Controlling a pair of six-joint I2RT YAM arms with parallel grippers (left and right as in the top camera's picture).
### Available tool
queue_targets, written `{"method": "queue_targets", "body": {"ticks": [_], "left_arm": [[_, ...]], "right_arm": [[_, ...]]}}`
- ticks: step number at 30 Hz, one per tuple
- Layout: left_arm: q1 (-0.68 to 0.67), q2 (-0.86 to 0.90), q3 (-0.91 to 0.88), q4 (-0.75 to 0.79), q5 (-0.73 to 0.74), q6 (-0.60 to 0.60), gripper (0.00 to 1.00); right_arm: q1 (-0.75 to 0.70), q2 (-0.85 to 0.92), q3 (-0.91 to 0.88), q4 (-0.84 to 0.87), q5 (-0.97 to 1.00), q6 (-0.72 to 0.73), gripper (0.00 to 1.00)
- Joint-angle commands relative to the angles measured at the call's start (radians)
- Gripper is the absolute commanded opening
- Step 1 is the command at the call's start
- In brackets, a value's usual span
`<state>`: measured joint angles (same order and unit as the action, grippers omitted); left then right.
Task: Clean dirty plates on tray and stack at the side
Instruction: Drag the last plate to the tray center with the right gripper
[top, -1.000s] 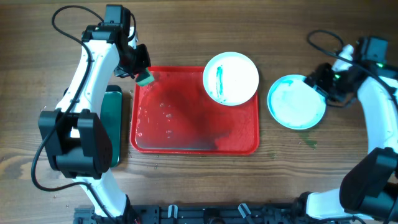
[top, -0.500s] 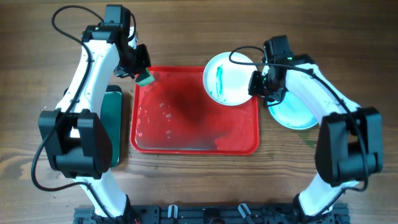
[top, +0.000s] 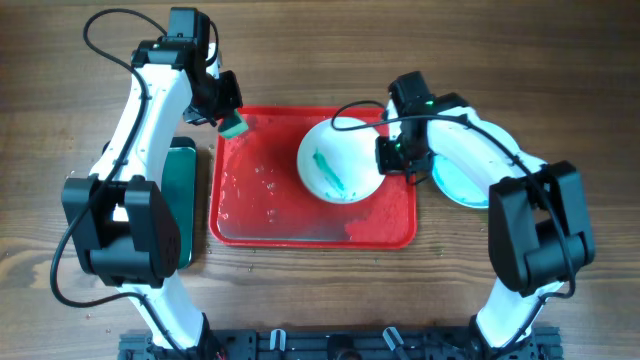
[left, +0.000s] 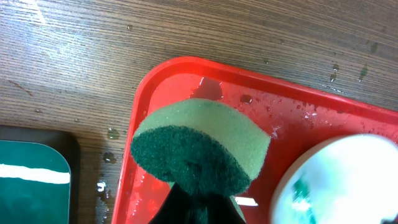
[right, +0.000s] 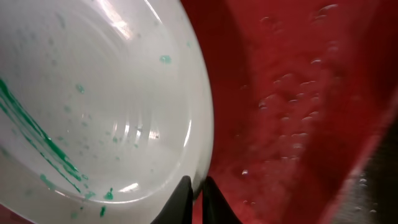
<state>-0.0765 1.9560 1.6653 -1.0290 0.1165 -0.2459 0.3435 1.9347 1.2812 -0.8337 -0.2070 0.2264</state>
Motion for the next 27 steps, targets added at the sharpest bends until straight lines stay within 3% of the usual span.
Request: {"method": "queue_targets", "body": {"ticks": [1,4,6,10,13,19,20,22,27], "left_arm": [[0.000,-0.009,0.003,0.003,-0.006,-0.009,0.04],[0.000,-0.009,0.003,0.002,-0.006,-0.009,0.04],[0.000,-0.009,0.003,0.002,-0.006,-0.010,0.04],[0.000,-0.009,0.003,0.003,-0.006,-0.010,0.04],[0.000,-0.009,0.003,0.003,-0.006,-0.010,0.04],[0.000,-0.009,0.003,0.003,-0.006,-0.010,0.04],[0.000,-0.009,0.003,0.003,-0.006,-0.010,0.04],[0.000,-0.009,0.003,0.003,-0.006,-0.010,0.04],[0.000,-0.009,0.003,0.003,-0.006,-0.010,0.04]], "right_arm": [[0.042,0.010,0.023,-0.014,-0.032,-0.077,0.22],[0.031,0.009,0.082,-0.018,0.011,-0.098,0.35],[0.026,0.009,0.111,0.003,0.036,-0.142,0.51],[0.026,0.032,0.115,0.170,0.050,-0.311,0.57],[0.026,0.095,0.115,0.245,0.046,-0.351,0.52],[0.018,0.169,0.114,0.206,0.054,-0.325,0.33],[0.017,0.169,0.114,0.195,0.054,-0.315,0.27],[0.017,0.169,0.115,0.139,0.053,-0.285,0.07],[0.020,0.169,0.138,-0.067,-0.050,-0.146,0.04]]}}
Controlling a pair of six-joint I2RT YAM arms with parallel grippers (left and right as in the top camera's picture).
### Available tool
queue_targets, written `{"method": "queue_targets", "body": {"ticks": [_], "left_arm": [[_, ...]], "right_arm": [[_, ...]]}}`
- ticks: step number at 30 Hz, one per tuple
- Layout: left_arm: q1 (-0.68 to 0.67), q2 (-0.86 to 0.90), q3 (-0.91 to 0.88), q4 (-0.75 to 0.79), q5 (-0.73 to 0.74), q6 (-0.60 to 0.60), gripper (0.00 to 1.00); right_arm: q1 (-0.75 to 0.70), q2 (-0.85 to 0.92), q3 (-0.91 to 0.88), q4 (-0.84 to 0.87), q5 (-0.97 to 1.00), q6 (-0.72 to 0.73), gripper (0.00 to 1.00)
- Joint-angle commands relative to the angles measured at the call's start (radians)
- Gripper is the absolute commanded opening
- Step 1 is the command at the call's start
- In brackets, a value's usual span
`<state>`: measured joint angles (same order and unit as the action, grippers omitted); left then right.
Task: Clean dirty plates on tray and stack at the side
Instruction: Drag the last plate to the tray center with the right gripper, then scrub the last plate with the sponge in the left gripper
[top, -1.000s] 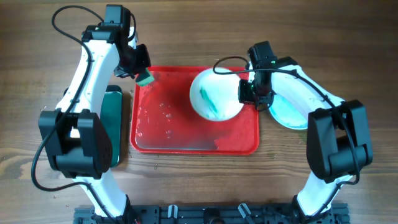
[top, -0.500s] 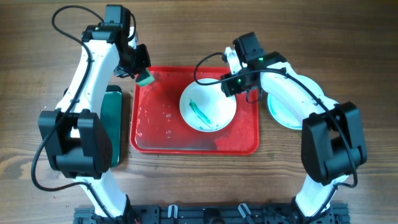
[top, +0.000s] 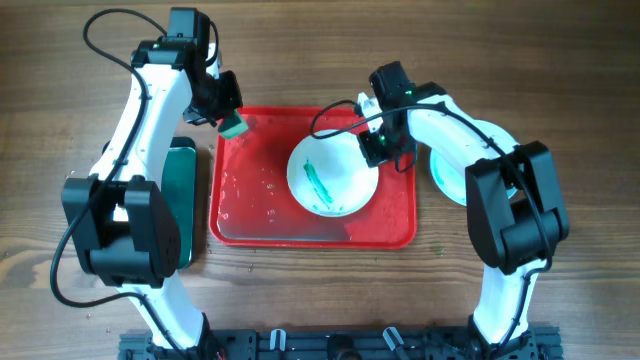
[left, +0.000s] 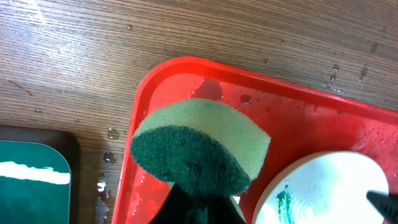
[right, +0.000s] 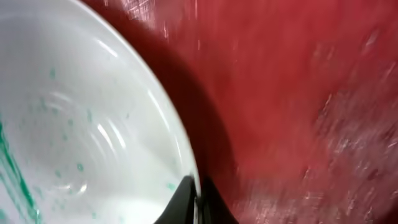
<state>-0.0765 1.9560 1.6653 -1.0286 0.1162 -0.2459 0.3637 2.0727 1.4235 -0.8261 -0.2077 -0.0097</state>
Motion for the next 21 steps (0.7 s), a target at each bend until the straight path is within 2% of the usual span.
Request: {"method": "queue_targets", "body": {"ticks": [1,6,9,11,16,18,21], "left_arm": [[0.000,-0.009,0.003,0.002,-0.005,-0.010,0.04],[0.000,-0.009,0.003,-0.006,-0.002,-0.025,0.04],[0.000,-0.009,-0.003,-0.013,-0.002,-0.024,0.04],[0.000,-0.009,-0.017,-0.013,-0.002,-0.025,0.04],[0.000,-0.009,-0.053,-0.009,-0.002,-0.024,0.04],[0.000,-0.009,-0.063,-0.005,-0.002,-0.024,0.04],[0.000,-0.009,-0.063,-0.005,0.000,-0.024,0.04]], "right_arm": [[0.000,0.031,0.000,-0.091,-0.069,0.109,0.04],[0.000,0.031,0.058,-0.106,-0.097,0.214,0.04],[0.006,0.031,0.078,-0.045,-0.135,0.415,0.04],[0.039,0.031,0.063,0.066,-0.142,0.522,0.04],[0.126,0.032,0.057,0.143,-0.069,0.596,0.04],[0.144,0.033,0.057,0.150,-0.062,0.597,0.07],[0.152,0.051,0.057,0.160,-0.063,0.619,0.24]]}}
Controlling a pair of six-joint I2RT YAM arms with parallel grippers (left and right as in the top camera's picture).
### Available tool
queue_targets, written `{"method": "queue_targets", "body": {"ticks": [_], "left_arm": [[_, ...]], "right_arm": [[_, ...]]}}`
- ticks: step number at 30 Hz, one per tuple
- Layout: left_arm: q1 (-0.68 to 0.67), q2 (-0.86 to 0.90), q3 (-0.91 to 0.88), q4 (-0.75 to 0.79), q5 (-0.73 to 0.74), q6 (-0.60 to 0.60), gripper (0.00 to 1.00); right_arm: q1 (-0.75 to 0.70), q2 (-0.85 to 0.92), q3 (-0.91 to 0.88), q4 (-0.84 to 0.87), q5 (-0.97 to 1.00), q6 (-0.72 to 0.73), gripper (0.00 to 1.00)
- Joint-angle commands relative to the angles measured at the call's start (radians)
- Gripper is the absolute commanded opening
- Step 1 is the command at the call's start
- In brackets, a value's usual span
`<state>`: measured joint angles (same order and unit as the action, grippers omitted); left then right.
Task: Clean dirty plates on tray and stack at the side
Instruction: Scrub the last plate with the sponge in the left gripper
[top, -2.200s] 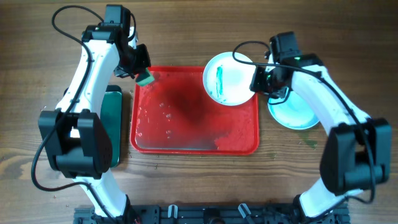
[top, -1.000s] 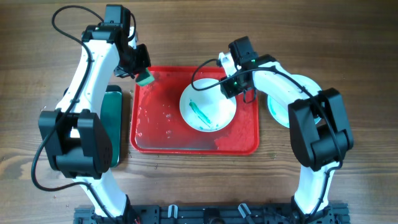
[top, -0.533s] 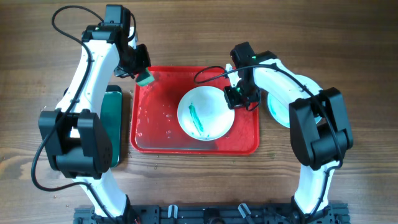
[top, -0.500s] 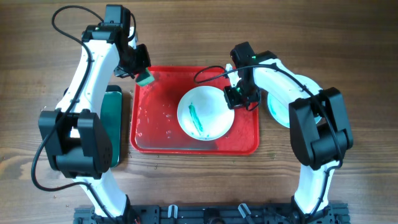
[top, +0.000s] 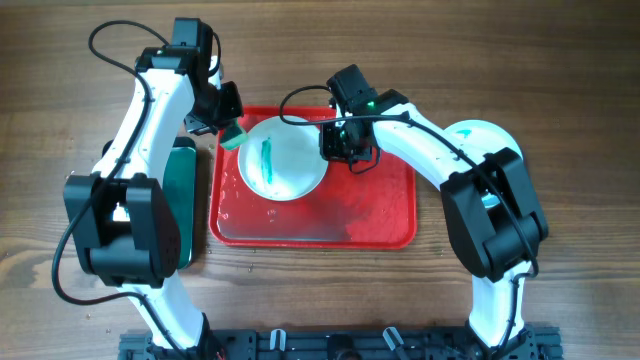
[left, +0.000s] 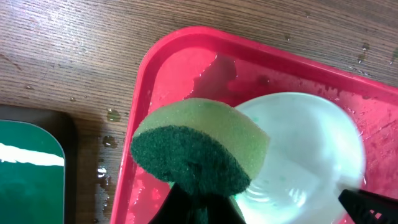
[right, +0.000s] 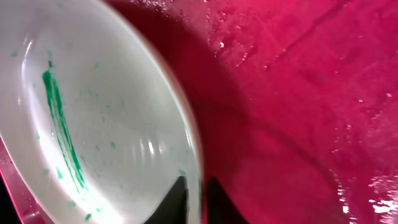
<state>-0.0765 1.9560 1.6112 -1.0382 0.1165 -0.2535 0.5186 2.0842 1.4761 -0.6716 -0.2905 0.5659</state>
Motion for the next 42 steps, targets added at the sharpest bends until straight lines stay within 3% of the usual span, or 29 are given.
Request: {"method": "queue_targets", "body": {"ticks": [1,6,8,9,15,22,27,28,33,37,42], "left_arm": [[0.000,-0.009,-0.009,0.004,0.006,-0.017,0.04],[-0.006,-0.009,-0.012,0.005,0.039,-0.017,0.04],[-0.021,-0.008,-0.032,0.026,0.039,-0.017,0.04],[-0.034,-0.005,-0.051,0.045,0.039,-0.017,0.04],[-0.099,0.013,-0.179,0.181,0.038,-0.011,0.04],[-0.131,0.015,-0.383,0.425,0.038,0.189,0.04],[-0.158,0.015,-0.482,0.553,0.025,0.196,0.04],[-0.167,0.015,-0.482,0.549,0.043,0.211,0.04],[-0.235,0.015,-0.481,0.477,0.452,0.461,0.04],[-0.225,0.015,-0.481,0.500,0.343,0.400,0.04],[-0.188,0.015,-0.482,0.650,-0.041,0.098,0.04]], "right_arm": [[-0.003,0.054,0.004,0.010,0.010,0.059,0.24],[-0.001,0.079,0.004,0.026,-0.033,0.066,0.20],[0.000,0.079,0.004,0.027,-0.033,0.067,0.15],[0.000,0.079,0.004,0.028,-0.033,0.067,0.04],[0.000,0.079,0.004,0.032,-0.033,0.066,0.04],[0.000,0.079,0.004,0.033,-0.033,0.063,0.04],[0.000,0.079,0.004,0.033,-0.033,0.062,0.04],[0.000,0.079,0.004,0.034,-0.033,0.062,0.04],[0.000,0.079,0.004,0.034,-0.033,0.061,0.04],[0.000,0.079,0.004,0.034,-0.033,0.061,0.04],[0.000,0.079,0.004,0.034,-0.033,0.061,0.04]]}}
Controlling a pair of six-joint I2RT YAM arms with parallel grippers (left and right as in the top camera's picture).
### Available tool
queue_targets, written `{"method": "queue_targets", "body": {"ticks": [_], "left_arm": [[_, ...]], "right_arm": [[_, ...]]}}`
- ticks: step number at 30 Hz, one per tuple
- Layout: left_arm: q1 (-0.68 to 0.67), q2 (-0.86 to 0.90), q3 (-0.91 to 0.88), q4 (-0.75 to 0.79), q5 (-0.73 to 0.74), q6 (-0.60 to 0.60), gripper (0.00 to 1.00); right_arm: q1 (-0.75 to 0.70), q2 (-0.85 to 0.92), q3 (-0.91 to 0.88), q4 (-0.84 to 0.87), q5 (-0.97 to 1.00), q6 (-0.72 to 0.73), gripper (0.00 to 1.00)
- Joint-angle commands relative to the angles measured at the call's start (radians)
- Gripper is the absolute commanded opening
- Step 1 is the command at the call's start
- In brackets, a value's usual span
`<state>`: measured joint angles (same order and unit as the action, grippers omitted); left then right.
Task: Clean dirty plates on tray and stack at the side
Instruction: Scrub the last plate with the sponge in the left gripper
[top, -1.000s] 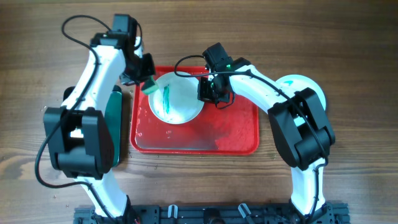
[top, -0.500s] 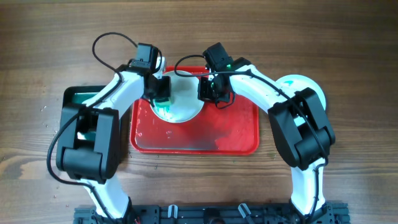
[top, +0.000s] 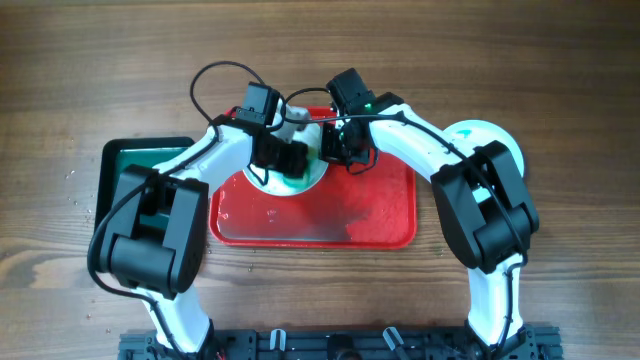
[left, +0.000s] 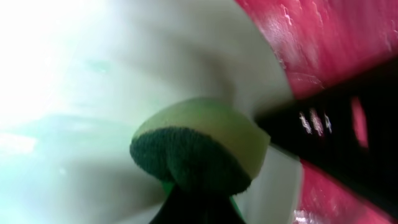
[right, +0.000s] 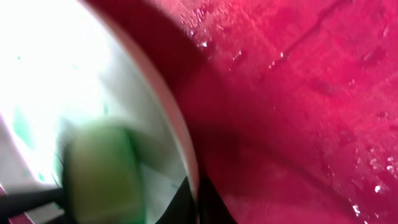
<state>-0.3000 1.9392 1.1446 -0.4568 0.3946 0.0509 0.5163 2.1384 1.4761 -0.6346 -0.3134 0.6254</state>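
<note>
A white plate (top: 272, 172) sits at the far left of the red tray (top: 370, 205). My right gripper (top: 335, 152) is shut on its right rim, seen edge-on between the fingers in the right wrist view, gripper (right: 198, 194). My left gripper (top: 292, 158) is shut on a green sponge (left: 199, 142) that presses onto the plate's inside (left: 81, 130). The sponge (right: 99, 174) also shows blurred on the plate (right: 56, 68). Faint green smears remain on the white surface.
A dark green tray (top: 135, 160) lies on the table left of the red tray. A pale plate (top: 485, 135) rests on the table at the right, behind my right arm. The wet red tray floor (right: 298, 93) spreads right of the plate.
My left gripper with the sponge has moved from the tray's far-left corner onto the plate. My right gripper still holds the plate's rim in the same spot. The green streak no longer shows clearly.
The plate, marked with a green streak, was held by my right gripper at the tray's right side, the sponge waiting at the far-left corner. The plate then stood mid-tray, then at the tray's far left beside the sponge. Now the sponge is on it.
</note>
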Motion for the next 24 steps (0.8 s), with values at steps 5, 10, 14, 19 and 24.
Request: {"method": "queue_targets", "body": {"ticks": [5,10,14,19,24], "left_arm": [[0.041,0.032,-0.015,0.098,-0.624,-0.453,0.04],[0.056,0.032,-0.015,-0.125,-0.631,-0.481,0.04],[0.096,0.032,-0.015,-0.253,-0.548,-0.426,0.04],[0.088,0.032,-0.015,-0.278,-0.077,0.050,0.04],[0.023,0.032,-0.015,-0.307,0.029,0.136,0.04]], "right_arm": [[0.003,0.024,0.004,-0.003,-0.010,-0.005,0.04],[0.003,0.024,0.004,-0.003,-0.011,-0.006,0.04],[0.003,0.024,0.004,0.002,-0.026,-0.022,0.04],[0.003,0.024,0.004,0.003,-0.026,-0.023,0.04],[0.003,0.024,0.004,0.006,-0.029,-0.023,0.04]]}}
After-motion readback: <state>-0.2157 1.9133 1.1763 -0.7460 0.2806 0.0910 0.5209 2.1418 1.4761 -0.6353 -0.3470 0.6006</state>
